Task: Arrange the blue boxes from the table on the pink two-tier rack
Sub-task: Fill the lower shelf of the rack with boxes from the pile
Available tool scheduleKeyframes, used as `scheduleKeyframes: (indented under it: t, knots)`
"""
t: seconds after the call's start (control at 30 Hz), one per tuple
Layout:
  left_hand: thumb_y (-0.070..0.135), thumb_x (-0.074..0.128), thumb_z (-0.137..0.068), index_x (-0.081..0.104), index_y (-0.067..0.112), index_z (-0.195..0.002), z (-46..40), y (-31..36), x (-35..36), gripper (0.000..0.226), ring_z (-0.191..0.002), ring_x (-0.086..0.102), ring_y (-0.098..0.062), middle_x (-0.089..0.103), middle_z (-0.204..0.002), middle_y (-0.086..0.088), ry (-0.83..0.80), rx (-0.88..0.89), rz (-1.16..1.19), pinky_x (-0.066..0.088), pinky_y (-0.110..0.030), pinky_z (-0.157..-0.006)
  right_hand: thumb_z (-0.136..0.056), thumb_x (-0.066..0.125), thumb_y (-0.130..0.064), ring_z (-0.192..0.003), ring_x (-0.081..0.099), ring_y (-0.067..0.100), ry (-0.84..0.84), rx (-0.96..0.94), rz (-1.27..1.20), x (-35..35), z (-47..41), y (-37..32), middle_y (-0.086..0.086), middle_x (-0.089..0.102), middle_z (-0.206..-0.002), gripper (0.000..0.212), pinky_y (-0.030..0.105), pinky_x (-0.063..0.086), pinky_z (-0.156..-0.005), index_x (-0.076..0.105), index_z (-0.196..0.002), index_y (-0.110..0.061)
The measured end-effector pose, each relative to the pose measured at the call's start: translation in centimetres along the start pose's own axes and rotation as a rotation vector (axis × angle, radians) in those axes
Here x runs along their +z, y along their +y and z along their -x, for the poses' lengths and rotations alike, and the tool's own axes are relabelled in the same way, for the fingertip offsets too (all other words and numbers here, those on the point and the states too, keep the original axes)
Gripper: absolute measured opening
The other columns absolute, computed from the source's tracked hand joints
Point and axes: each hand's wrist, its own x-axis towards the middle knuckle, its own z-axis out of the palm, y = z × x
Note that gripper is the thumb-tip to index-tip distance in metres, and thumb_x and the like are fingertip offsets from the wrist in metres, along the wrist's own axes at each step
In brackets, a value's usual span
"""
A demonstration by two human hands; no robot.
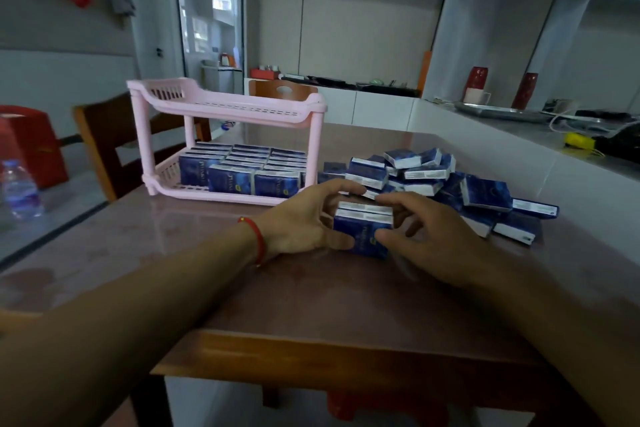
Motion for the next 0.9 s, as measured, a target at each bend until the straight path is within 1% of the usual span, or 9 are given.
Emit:
scheduleKeyframes:
  t: [0.13, 0.23, 0.33, 0.4, 0.47, 0.57, 0.67, 0.8, 0.9]
  knots:
    - [-0.011, 0.074, -0.081, 0.043, 0.020, -0.144, 2.0, 0.5, -1.7, 0.077, -0.117, 0.066, -0.019, 0.064, -0.134, -0.006, -0.003, 0.015, -0.044, 0.056, -0.040, -0.099, -0.083, 0.071, -0.052, -0.088, 0.060, 0.001, -0.045, 0.033, -0.065, 0.8, -1.1, -2.0, -0.021, 0.057, -0.106, 0.052, 0.021, 0.052, -0.073, 0.053, -0.130, -0.042]
    - [-0.013, 0.073, -0.081, 0.044, 0.018, -0.144, 4.7, 0.6, -3.6, 0.075, -0.118, 0.065, -0.011, 0.064, -0.134, -0.001, 0.054, 0.028, -0.054, 0.055, -0.026, -0.095, -0.078, 0.071, -0.060, -0.079, 0.064, 0.004, -0.073, -0.021, -0.073, 1.7, -2.4, -4.5, -0.013, 0.066, -0.095, 0.052, 0.027, 0.058, -0.070, 0.055, -0.124, -0.043]
    - [-0.009, 0.075, -0.081, 0.049, 0.018, -0.141, 7.3, 0.6, -6.7, 0.071, -0.121, 0.060, -0.003, 0.061, -0.135, 0.006, 0.145, 0.066, -0.134, 0.054, -0.022, -0.095, -0.080, 0.077, -0.046, -0.072, 0.063, 0.007, -0.035, -0.082, -0.122, 3.0, -4.3, -7.8, -0.010, 0.067, -0.081, 0.037, 0.028, 0.055, -0.067, 0.061, -0.111, -0.032]
    - [-0.001, 0.074, -0.082, 0.055, 0.019, -0.134, 9.0, -0.1, -9.5, 0.058, -0.115, 0.063, -0.010, 0.062, -0.131, 0.005, 0.336, 0.090, -0.186, 0.056, -0.029, -0.095, -0.080, 0.079, -0.042, -0.066, 0.060, 0.007, 0.013, -0.089, -0.149, 3.9, -6.1, -9.7, -0.014, 0.061, -0.074, 0.037, 0.022, 0.049, -0.059, 0.061, -0.109, -0.026]
    - [0.009, 0.068, -0.081, 0.060, 0.019, -0.119, 10.4, -1.7, -12.3, 0.039, -0.102, 0.064, -0.021, 0.064, -0.118, 0.000, 0.730, 0.097, -0.349, 0.058, -0.041, -0.090, -0.081, 0.078, -0.044, -0.066, 0.056, 0.002, 0.041, -0.087, -0.162, 4.8, -8.0, -11.3, -0.018, 0.054, -0.074, 0.040, 0.018, 0.041, -0.062, 0.060, -0.111, -0.025]
    - [0.012, 0.072, -0.081, 0.053, 0.014, -0.117, 11.3, -4.0, -14.9, 0.041, -0.104, 0.058, -0.025, 0.053, -0.120, -0.008, 1.188, -0.120, -0.528, 0.055, -0.046, -0.093, -0.083, 0.074, -0.048, -0.074, 0.058, 0.001, 0.031, -0.098, -0.142, 6.4, -10.9, -13.5, -0.018, 0.058, -0.083, 0.043, 0.024, 0.048, -0.066, 0.058, -0.116, -0.025]
    - [0.011, 0.073, -0.083, 0.048, 0.010, -0.125, 11.2, -4.7, -15.5, 0.049, -0.116, 0.052, -0.027, 0.046, -0.130, -0.014, 1.210, -0.264, -0.399, 0.049, -0.042, -0.102, -0.087, 0.071, -0.046, -0.080, 0.059, 0.004, 0.007, -0.116, -0.134, 8.6, -13.4, -15.6, -0.009, 0.065, -0.101, 0.040, 0.032, 0.054, -0.073, 0.056, -0.118, -0.025]
    - [0.016, 0.073, -0.084, 0.046, 0.011, -0.129, 10.7, -5.4, -16.0, 0.053, -0.119, 0.053, -0.024, 0.049, -0.134, -0.011, 1.161, -0.270, -0.334, 0.050, -0.040, -0.101, -0.088, 0.069, -0.044, -0.085, 0.059, 0.013, 0.070, -0.106, -0.125, 11.5, -16.3, -16.9, -0.002, 0.065, -0.101, 0.039, 0.039, 0.053, -0.079, 0.057, -0.118, -0.022]
    - [0.016, 0.073, -0.086, 0.044, 0.012, -0.132, 10.7, -5.7, -16.2, 0.055, -0.119, 0.053, -0.018, 0.052, -0.135, -0.007, 1.140, -0.275, -0.283, 0.051, -0.037, -0.100, -0.088, 0.069, -0.042, -0.103, 0.060, 0.019, 0.111, -0.094, -0.138, 13.1, -18.1, -17.2, 0.000, 0.065, -0.114, 0.043, 0.043, 0.051, -0.091, 0.057, -0.123, -0.020]
